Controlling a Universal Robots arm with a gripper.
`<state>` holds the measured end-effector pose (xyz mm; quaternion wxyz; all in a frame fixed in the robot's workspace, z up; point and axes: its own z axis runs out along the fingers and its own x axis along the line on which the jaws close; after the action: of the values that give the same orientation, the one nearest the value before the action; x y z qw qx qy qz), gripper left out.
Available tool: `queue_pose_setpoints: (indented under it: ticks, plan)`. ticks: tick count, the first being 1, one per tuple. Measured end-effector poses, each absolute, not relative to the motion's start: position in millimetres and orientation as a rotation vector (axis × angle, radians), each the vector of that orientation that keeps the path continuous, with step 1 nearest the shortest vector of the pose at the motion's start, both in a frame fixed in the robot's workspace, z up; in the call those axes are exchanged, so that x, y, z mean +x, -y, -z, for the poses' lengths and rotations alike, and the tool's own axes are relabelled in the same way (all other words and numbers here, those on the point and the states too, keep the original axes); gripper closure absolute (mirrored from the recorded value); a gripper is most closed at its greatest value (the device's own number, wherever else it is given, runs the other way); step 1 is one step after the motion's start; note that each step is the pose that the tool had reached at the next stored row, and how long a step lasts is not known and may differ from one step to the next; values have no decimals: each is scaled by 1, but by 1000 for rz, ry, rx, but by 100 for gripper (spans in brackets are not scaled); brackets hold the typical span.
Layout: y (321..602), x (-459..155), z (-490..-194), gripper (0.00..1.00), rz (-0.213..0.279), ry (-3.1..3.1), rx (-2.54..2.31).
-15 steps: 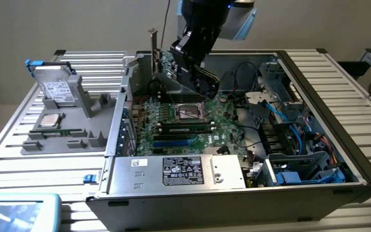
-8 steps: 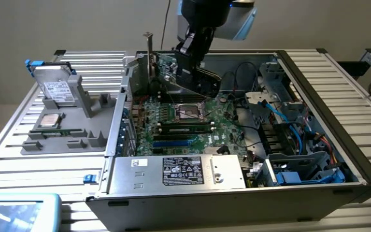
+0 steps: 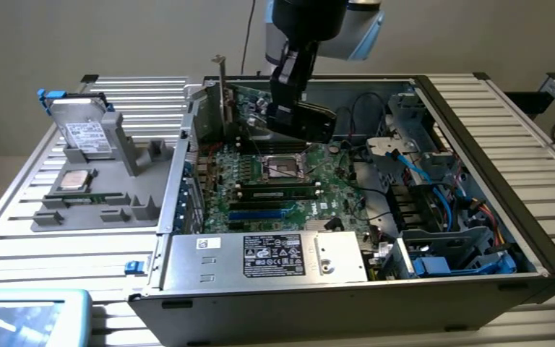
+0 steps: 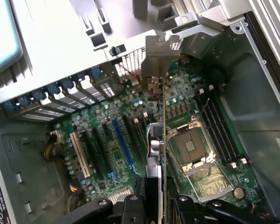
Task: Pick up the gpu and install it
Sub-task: 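Pick up the gpu and move the gpu toward the slot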
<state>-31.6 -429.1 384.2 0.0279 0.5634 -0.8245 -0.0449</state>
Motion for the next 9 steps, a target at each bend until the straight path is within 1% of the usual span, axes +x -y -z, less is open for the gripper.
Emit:
queue_pose_setpoints:
  ticks: [9]
  plan:
    - [429,-32,-384,72,106,2408,1955]
